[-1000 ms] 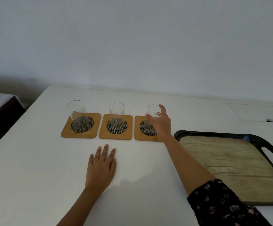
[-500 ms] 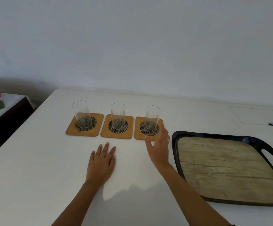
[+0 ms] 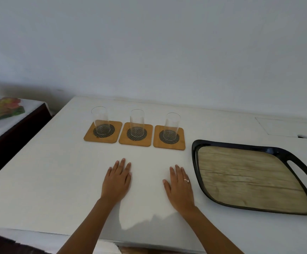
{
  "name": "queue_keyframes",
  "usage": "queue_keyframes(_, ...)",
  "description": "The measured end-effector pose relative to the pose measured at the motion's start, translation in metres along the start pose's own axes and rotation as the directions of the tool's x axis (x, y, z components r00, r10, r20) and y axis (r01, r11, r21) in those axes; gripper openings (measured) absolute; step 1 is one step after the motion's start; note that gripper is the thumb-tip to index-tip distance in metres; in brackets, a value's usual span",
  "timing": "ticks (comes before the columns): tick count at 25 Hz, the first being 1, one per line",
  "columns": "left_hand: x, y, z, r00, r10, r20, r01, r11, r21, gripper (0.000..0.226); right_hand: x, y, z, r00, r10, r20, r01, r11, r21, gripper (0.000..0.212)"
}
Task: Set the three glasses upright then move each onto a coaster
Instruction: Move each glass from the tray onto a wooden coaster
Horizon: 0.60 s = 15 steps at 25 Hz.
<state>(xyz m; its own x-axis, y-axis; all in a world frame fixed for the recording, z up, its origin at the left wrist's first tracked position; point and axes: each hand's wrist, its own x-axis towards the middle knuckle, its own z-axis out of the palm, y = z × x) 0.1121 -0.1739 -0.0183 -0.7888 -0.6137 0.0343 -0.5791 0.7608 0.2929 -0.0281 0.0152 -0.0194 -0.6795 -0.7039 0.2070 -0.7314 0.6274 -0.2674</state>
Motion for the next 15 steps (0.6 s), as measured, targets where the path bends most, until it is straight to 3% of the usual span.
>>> queue_keyframes(5,-0.028,-0.004,-0.004,0.999,-0.03,-0.019,0.029,0.999,-0.022,0.049,-0.019,0.003,0.003,0.996,0.043,0.078,-0.04,0.998,-0.045,0.063)
queue_keyframes(15,-0.082,-0.078,-0.016,0.994,0.106,0.035,-0.108,0.994,0.036,0.053,-0.07,-0.028,0.005,0.982,0.153,0.113,-0.133,0.978,-0.163,0.065)
